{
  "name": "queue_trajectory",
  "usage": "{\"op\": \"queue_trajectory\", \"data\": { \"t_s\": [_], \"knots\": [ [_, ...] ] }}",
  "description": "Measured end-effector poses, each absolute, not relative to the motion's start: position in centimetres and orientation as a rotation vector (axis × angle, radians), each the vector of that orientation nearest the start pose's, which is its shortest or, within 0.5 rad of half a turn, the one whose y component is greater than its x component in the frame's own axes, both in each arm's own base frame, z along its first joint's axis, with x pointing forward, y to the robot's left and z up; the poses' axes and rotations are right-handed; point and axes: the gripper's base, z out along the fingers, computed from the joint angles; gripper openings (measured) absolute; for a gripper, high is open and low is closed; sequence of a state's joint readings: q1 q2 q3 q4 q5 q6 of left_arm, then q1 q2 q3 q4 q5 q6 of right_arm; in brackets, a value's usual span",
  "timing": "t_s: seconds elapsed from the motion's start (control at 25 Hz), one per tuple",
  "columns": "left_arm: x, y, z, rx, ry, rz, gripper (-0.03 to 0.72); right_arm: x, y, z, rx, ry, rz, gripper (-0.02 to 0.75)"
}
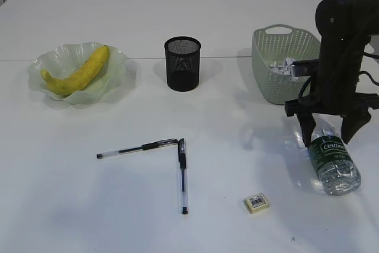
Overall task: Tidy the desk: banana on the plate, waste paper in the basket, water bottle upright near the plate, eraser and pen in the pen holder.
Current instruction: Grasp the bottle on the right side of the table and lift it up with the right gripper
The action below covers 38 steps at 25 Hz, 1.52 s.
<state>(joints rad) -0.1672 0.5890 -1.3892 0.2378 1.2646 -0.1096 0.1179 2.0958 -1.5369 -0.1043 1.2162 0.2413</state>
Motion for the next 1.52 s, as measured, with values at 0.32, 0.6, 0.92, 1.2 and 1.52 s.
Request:
{"op": "queue_trajectory", "data": {
  "t_s": [0.32,0.6,0.92,1.2,1.52],
  "knots": [
    [1.4,1.8,48.8,-0.024,1.931,0.084,-0.016,40.0,3.8,16.6,0.136,3.214,-0.181,0.571],
    [1.4,1.8,48.8,-0.024,1.931,0.084,-0.016,40.6,3.9,15.7,0.134,3.224,-0.194,0.571],
    [1.4,1.8,48.8,-0.024,1.931,0.084,-0.016,40.8,3.9,14.7,0.134,3.246,-0.201,0.571],
    [1.4,1.8,48.8,-0.024,1.931,0.084,-0.016,40.8,3.9,14.5,0.133,3.249,-0.204,0.558],
    [1.4,1.9,48.8,-0.025,1.93,0.086,-0.016,40.9,3.9,14.7,0.134,3.243,-0.207,0.364]
  ]
}}
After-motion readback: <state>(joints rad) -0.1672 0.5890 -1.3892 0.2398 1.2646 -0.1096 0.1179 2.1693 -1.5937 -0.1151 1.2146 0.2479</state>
